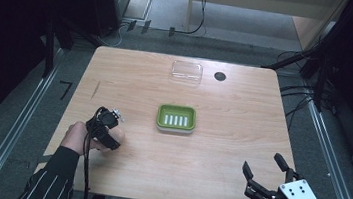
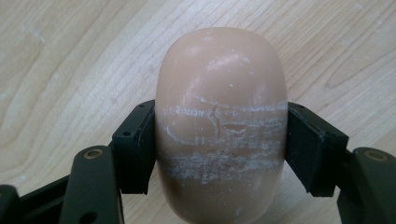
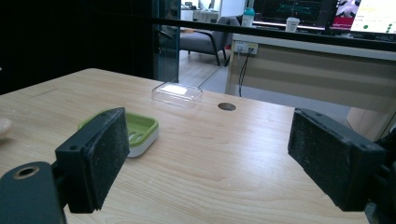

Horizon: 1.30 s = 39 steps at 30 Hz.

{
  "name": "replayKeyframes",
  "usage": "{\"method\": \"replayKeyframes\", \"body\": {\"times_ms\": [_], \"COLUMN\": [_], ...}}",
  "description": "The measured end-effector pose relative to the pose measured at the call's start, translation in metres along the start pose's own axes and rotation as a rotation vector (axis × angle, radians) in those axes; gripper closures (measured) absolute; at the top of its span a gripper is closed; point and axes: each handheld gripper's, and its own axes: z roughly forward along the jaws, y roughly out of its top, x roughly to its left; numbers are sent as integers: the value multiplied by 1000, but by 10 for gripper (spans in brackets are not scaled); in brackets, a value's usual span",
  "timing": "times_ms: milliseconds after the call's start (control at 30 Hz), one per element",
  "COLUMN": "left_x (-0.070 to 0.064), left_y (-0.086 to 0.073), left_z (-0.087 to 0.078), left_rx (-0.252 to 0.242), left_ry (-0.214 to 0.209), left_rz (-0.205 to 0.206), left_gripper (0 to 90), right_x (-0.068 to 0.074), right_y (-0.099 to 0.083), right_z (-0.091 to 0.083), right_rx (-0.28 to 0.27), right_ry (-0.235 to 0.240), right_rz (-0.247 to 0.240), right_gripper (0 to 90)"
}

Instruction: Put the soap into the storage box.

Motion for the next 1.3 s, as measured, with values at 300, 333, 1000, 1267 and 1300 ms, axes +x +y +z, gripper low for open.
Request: {"method": "replayKeyframes", "body": {"times_ms": [300,333,1000,1267,1300], "left_x": [-2,-2,-10,-11,-12], "left_y": [15,15,37,45,46], "left_z": [-4,-4,-7,-9,-9], "left_rx": [-8,-8,-21,-20,-20], "left_ry": [3,3,-14,-9,-12], "left_rz": [53,53,132,170,174], "left_gripper": [335,334,335,335,335], "right_x": [0,0,0,0,0], "right_y": [0,0,0,0,0], "right_z": [0,0,-1,0,0], "right_rx": [2,2,2,2,3], "right_ry": [0,0,2,1,1], "right_rz": [2,2,6,4,5], "right_gripper": [132,132,132,132,132]}}
